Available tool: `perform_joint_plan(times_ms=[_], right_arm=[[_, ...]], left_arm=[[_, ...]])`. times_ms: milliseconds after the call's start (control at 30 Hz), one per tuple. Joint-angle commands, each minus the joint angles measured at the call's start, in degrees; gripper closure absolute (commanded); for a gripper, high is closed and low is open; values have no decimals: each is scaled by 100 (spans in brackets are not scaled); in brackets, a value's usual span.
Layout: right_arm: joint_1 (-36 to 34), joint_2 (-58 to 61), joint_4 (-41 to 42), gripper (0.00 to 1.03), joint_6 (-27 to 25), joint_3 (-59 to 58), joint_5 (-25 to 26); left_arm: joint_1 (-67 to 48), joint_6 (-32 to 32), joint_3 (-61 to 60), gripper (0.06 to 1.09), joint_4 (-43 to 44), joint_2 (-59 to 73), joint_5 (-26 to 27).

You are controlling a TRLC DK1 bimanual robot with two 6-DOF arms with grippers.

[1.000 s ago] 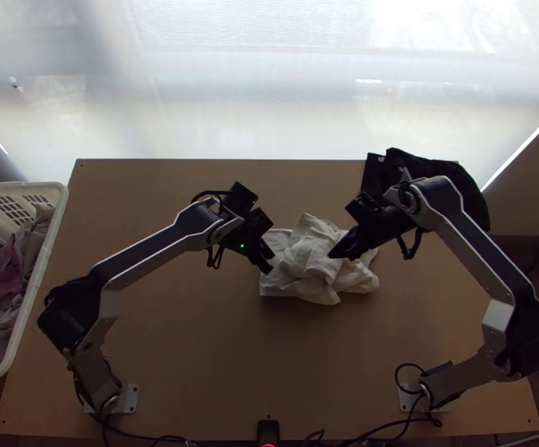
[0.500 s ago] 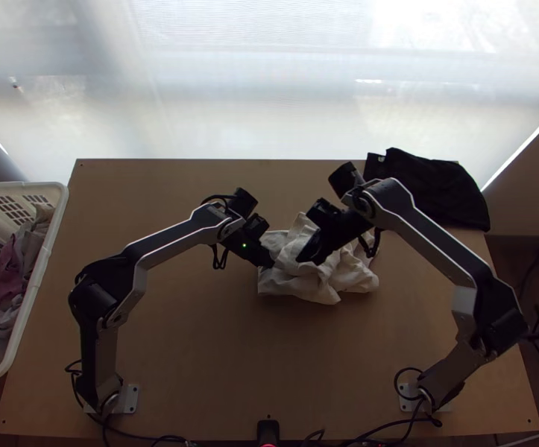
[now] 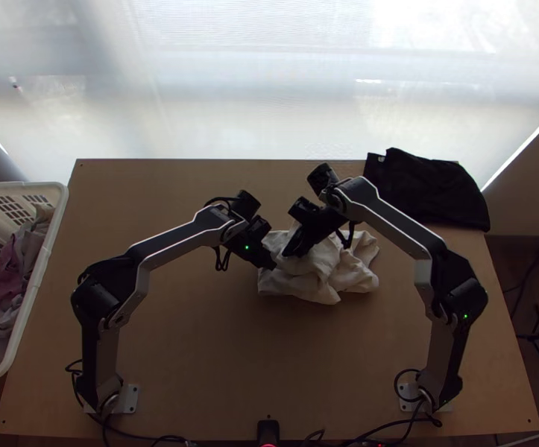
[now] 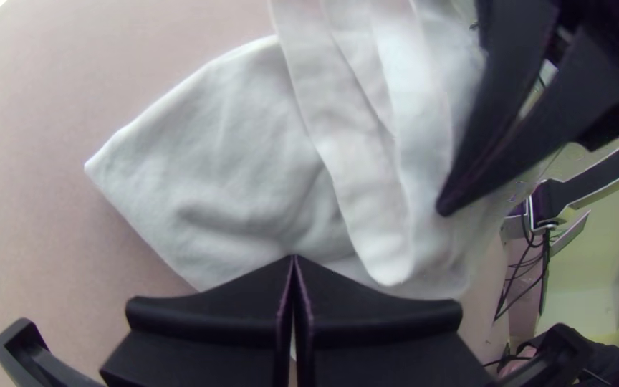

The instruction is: Fold the t-shirt

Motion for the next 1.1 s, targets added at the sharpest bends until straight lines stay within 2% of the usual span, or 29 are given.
perform_joint_plan(times_ms=[0, 100, 267, 500, 767, 900, 1067], right_arm=[[-60, 335, 464, 100, -139, -364, 259], [-77, 194, 499, 100, -253, -654, 523], [-525, -579, 508, 100, -526, -1507, 786], [-1774, -1625, 288, 100, -1211, -2623, 971], [-3233, -2284, -134, 100, -2064, -3502, 1129], [-3215, -2891, -521, 100, -1967, -3308, 1120], [-2828, -3199, -767, 100, -1387, -2500, 1068]], left_arm=[[-31, 85, -68, 103, -23, -85, -107], [-66, 173, -112, 103, -23, -77, -239], [-189, 252, -95, 103, 4, -33, -433], [-330, 358, -7, 103, 30, 117, -617], [-330, 402, 37, 103, 21, 152, -643], [-338, 419, 37, 103, 12, 126, -643], [-338, 507, 37, 103, 4, 46, -652]])
